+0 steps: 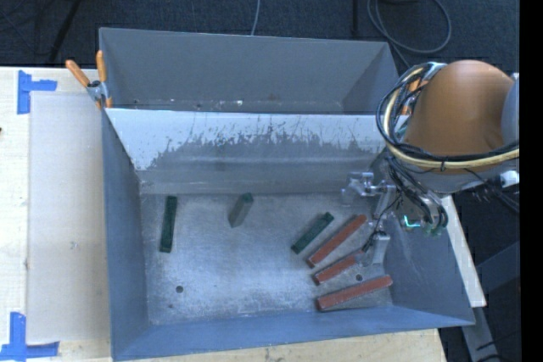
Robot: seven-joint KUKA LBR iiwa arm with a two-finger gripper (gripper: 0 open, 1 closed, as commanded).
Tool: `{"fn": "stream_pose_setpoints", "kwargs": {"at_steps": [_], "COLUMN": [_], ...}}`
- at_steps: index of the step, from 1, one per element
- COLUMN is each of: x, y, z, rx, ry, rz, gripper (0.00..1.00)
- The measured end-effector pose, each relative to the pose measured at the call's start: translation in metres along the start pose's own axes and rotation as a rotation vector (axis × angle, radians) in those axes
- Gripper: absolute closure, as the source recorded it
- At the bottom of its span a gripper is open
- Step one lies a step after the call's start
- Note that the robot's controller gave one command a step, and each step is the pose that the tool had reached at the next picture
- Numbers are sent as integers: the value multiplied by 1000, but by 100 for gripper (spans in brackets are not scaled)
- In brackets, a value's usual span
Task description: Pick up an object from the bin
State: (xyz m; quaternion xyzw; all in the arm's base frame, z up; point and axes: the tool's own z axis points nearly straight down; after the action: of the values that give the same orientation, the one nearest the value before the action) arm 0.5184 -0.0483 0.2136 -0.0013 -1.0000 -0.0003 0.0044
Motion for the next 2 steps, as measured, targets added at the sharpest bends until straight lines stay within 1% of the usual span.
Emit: {"fn": "stream_pose_setpoints", "kwargs": {"at_steps": [1,2], "x": [-7,-65], "y": [-8,-20], "z": [125,144], "rx": [0,0], "ry": [0,-12], "rz": [-63,-2], "gripper": [0,0]}}
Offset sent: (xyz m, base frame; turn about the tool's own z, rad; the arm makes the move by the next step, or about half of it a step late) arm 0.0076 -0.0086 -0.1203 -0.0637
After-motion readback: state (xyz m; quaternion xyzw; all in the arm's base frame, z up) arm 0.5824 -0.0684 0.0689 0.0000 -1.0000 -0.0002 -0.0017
